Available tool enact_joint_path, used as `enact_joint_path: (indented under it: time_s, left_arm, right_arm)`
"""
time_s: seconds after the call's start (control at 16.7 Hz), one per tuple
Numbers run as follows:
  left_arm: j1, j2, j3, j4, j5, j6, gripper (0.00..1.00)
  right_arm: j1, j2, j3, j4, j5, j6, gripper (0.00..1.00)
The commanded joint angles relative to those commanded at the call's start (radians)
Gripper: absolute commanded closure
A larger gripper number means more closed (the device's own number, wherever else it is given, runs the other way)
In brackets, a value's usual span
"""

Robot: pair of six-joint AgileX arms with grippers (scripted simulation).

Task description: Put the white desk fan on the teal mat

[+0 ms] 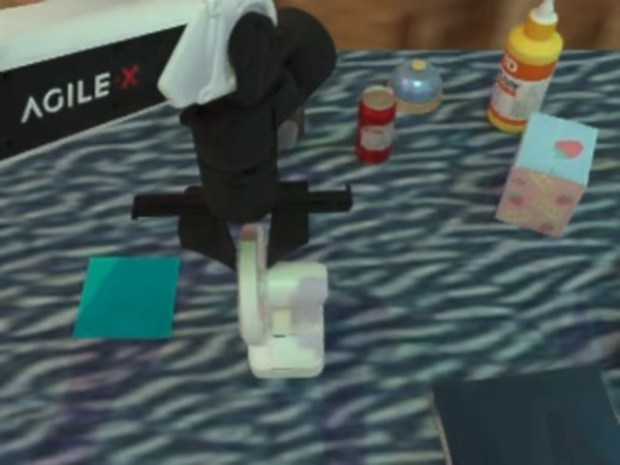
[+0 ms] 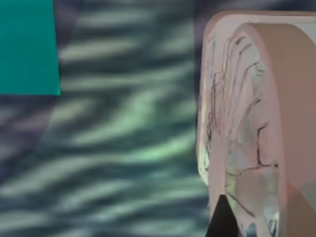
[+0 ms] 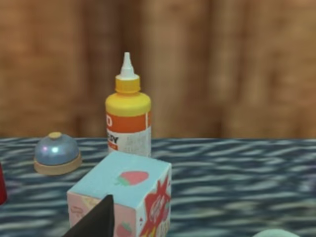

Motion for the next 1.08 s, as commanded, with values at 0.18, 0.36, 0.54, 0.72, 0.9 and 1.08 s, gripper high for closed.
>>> enact_joint_path:
  time_s: [0.18, 0.36, 0.54, 0.72, 0.9, 1.08]
  left_arm:
    - [0.0, 0.0, 0.0, 0.0, 0.0, 0.0, 1.0]
    - [0.0, 0.0, 0.0, 0.0, 0.0, 0.0, 1.0]
    - [-0.001, -0.007, 0.007, -0.004, 0.002, 0.0, 1.0]
    - [0.005, -0.007, 0.069, -0.068, 0.001, -0.002, 1.0]
    - [0.013, -0.011, 0.155, -0.159, 0.001, -0.003, 1.0]
    - [0.017, -0.014, 0.19, -0.195, 0.001, -0.002, 1.0]
  right_arm:
    - [0.0, 0.0, 0.0, 0.0, 0.0, 0.0, 0.0]
    - [0.0, 0.0, 0.0, 0.0, 0.0, 0.0, 0.0]
    - [0.0, 0.0, 0.0, 0.0, 0.0, 0.0, 0.0]
    - [0.0, 0.0, 0.0, 0.0, 0.0, 0.0, 0.0]
    - [0.0, 0.0, 0.0, 0.0, 0.0, 0.0, 0.0]
    - [0.0, 0.0, 0.0, 0.0, 0.0, 0.0, 0.0]
